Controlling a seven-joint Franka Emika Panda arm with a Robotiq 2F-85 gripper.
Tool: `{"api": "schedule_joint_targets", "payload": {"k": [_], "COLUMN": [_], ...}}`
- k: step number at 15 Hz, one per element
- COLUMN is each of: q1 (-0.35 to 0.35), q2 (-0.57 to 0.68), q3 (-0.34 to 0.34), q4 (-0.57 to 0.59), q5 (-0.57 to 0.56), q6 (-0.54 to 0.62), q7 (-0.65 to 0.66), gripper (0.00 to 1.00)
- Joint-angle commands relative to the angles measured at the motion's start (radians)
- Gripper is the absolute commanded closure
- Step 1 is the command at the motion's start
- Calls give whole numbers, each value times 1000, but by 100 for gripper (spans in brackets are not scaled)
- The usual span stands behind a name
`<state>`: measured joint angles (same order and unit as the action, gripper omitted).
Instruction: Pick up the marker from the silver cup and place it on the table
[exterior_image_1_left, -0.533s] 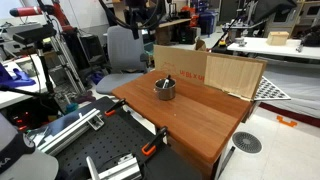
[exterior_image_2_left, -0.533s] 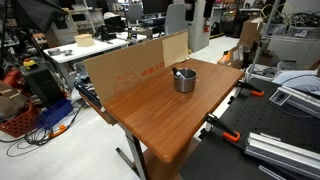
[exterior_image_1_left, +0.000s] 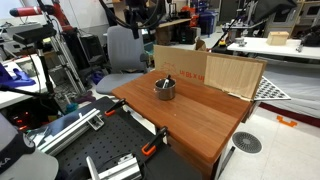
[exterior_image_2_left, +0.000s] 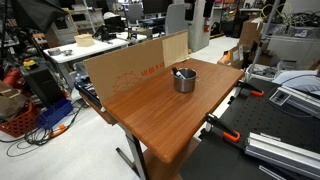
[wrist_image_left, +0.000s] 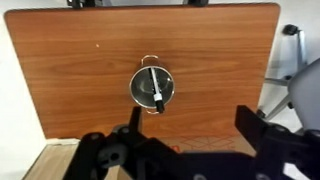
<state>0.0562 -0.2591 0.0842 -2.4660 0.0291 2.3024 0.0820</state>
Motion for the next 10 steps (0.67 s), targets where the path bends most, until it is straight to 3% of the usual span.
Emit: {"api": "schedule_joint_targets", "payload": {"k": [1, 10], "q1": [3, -5], "q2": [0, 18], "q3": [-2, -2], "q4": [1, 0], "q5": [-1, -28], "q6": [-2, 17], "q7": [1, 4], "gripper": [0, 0]}}
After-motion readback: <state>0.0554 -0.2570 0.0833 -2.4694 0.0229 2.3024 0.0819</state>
